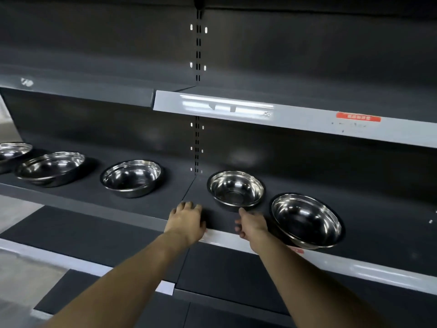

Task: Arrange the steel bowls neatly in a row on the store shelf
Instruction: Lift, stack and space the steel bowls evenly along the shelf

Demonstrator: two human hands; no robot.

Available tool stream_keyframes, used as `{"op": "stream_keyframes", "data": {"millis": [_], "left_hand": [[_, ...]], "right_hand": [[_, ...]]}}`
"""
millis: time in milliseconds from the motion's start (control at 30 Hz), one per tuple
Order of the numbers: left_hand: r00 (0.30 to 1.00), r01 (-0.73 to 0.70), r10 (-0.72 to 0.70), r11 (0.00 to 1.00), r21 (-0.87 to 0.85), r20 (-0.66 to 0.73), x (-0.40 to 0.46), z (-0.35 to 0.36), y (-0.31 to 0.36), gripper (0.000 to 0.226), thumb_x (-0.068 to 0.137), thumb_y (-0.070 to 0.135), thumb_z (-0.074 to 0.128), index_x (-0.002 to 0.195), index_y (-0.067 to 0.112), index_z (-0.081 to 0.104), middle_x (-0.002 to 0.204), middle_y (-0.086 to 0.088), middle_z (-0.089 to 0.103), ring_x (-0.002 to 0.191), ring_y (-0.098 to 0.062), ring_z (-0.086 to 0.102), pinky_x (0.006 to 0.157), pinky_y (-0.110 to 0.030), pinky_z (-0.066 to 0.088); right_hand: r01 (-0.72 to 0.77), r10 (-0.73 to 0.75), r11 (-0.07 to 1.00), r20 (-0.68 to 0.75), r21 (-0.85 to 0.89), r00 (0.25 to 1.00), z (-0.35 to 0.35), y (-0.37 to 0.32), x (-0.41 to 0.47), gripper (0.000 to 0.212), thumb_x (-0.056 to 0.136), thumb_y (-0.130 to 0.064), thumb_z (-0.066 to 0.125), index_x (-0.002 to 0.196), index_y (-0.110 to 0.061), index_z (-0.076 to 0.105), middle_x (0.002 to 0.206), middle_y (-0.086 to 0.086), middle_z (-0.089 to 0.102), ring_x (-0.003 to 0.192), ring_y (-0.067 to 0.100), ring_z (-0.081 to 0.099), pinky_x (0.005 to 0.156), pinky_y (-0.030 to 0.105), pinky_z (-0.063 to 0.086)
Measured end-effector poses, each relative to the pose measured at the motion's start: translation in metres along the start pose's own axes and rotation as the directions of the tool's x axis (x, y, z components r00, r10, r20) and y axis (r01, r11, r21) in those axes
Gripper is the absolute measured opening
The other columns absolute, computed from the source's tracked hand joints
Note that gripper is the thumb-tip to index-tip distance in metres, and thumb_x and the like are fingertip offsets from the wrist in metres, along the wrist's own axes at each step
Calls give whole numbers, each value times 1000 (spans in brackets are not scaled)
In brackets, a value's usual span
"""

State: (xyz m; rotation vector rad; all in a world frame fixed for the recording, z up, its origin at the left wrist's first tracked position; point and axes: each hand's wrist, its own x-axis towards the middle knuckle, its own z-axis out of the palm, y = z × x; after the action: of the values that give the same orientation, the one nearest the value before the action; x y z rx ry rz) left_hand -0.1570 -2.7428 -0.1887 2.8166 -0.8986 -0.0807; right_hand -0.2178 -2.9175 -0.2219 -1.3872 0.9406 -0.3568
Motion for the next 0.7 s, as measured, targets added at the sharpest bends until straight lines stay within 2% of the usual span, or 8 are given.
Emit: {"op": "stream_keyframes", "data": {"millis": [133, 267, 433, 567, 700], "left_hand": [[997, -75, 75, 997, -30, -4, 21, 2, -20, 53, 95, 36, 49, 145, 21, 41, 149, -5, 41, 144, -27, 27, 117, -40, 27], [985, -173, 173, 982, -71, -3, 41, 3, -43, 55, 95, 36, 48, 148, 23, 39, 149, -4, 41, 144, -25, 28, 116, -39, 28], [971, -238, 234, 964, -121, -45, 63, 3, -71, 54, 95, 36, 48, 147, 25, 39, 147, -3, 44, 144, -24, 30, 116, -37, 29], [972, -235, 235, 961, -145, -19, 67, 4, -88, 54, 95, 36, 48, 147, 25, 39, 148, -2, 43, 144, -24, 29, 116, -38, 29], [976, -217, 218, 966, -137, -10, 66, 2, -96, 56, 95, 36, 49, 148, 25, 37, 148, -3, 43, 143, -24, 31, 115, -39, 30]], "right_hand": [[14, -4, 997, -119, 75, 993, 19, 2, 14, 39, 98, -30, 60, 126, -7, 47, 75, 11, 65, 46, 19, 59, 36, 20, 41], [12, 30, 985, -243, 169, 970, 41, 1, 27, 50, 97, -29, 64, 128, 6, 48, 77, 18, 68, 45, 21, 61, 38, 24, 48], [80, 1, 981, -421, 176, 907, 64, -4, 35, 39, 98, -12, 56, 133, -2, 41, 73, 9, 64, 39, 13, 60, 35, 21, 49], [68, 0, 988, -449, 136, 893, 73, -10, 27, 44, 95, -6, 51, 138, -2, 42, 72, 8, 63, 46, 18, 60, 40, 25, 52], [68, -23, 993, -419, 94, 908, 77, -3, 13, 40, 95, -6, 51, 135, -7, 49, 95, 21, 71, 44, 15, 57, 33, 16, 43]]}}
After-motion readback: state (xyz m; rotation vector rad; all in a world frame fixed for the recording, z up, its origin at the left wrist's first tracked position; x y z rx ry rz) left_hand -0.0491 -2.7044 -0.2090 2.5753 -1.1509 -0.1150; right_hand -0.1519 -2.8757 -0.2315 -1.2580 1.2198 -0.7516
